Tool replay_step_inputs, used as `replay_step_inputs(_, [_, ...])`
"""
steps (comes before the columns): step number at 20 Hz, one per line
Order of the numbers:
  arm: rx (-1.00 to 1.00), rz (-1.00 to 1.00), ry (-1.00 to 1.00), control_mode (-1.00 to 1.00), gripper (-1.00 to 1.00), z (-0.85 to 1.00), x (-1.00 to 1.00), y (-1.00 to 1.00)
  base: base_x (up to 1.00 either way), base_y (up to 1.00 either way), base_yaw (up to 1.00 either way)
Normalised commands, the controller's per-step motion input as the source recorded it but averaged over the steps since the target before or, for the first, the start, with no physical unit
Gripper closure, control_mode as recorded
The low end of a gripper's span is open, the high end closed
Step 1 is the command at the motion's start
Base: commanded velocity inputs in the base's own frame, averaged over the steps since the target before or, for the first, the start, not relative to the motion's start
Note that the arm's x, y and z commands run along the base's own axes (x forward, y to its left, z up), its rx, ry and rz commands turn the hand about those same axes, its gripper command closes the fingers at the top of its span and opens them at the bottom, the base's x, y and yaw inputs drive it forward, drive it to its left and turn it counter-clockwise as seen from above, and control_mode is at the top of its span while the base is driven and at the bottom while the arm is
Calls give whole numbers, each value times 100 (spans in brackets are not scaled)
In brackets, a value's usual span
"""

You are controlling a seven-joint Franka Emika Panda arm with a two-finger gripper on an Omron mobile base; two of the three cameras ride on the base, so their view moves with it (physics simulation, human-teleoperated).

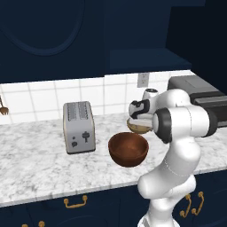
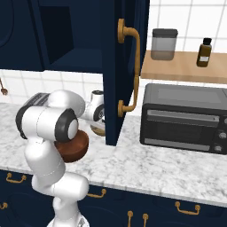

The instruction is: Pick up the bowls on the counter and stack them on top of one another in the open cabinet. Place the smaller bowl on top of the larger bowl.

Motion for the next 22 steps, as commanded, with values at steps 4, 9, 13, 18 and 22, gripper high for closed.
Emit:
replay_step_inputs(4, [1, -15, 0, -100, -100, -10, 20, -22, 0, 0, 0])
replay_step_inputs(9, [1, -12, 0, -100, -100, -10, 16, -16, 0, 0, 0])
replay_step_inputs(13, [0, -8, 0, -100, -100, -17, 6, -2, 0, 0, 0])
replay_step_inputs(18, [0, -6, 0, -100, -100, -30, 0, 0, 0, 0, 0])
replay_step_inputs(22, [0, -1, 0, -100, -100, 0, 0, 0, 0, 0, 0])
